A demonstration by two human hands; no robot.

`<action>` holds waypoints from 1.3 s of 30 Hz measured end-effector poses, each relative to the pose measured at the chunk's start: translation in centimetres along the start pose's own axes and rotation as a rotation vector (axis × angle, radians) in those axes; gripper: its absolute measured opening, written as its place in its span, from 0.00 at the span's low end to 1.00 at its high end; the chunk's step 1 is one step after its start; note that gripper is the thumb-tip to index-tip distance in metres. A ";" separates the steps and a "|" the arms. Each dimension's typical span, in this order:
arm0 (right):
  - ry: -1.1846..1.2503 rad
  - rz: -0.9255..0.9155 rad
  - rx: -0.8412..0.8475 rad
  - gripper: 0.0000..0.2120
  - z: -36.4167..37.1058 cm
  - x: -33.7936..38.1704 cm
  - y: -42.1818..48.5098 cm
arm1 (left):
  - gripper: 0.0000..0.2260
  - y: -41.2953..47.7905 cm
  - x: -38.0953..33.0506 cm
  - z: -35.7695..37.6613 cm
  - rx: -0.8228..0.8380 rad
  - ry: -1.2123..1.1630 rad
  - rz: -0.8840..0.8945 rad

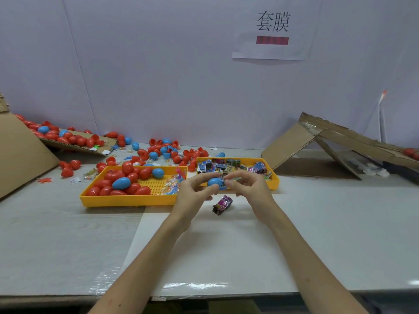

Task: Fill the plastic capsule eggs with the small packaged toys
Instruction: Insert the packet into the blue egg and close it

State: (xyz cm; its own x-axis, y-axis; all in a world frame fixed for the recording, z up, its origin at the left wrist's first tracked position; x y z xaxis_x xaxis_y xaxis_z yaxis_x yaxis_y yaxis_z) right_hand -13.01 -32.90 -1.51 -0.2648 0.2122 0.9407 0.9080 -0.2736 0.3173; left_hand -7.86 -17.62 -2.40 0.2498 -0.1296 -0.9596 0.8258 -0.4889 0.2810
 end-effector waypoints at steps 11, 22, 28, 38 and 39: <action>-0.052 -0.055 -0.025 0.06 -0.1 0.5 -0.1 | 0.12 0.0 0.0 0.1 0.008 -0.005 0.005; -0.095 -0.083 -0.021 0.07 0.4 1.2 -0.3 | 0.11 0.2 0.1 -0.3 -0.018 -0.001 0.016; -0.135 -0.091 -0.012 0.06 0.5 1.3 -0.3 | 0.11 0.3 0.3 -0.2 -0.015 0.047 0.023; -0.144 -0.087 0.008 0.06 0.7 1.2 -0.3 | 0.11 0.2 0.1 0.0 0.006 0.083 0.022; -0.144 -0.086 0.010 0.07 0.7 1.2 -0.4 | 0.11 0.2 0.1 0.0 0.006 0.075 0.021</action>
State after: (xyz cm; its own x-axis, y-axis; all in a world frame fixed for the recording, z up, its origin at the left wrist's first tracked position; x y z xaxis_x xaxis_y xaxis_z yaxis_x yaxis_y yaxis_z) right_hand -13.41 -31.85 -0.59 -0.2926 0.3670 0.8830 0.8876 -0.2392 0.3936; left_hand -7.66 -17.76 -2.45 0.3044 -0.0754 -0.9496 0.8168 -0.4923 0.3009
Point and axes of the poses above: each hand's wrist, its own y-axis towards the middle knuckle, its own z-axis out of the palm, x = y × z, the point moved 10 cm from there along y, towards the middle knuckle, and after that the axes turned 2 degrees about x, right-handed, at the moved point
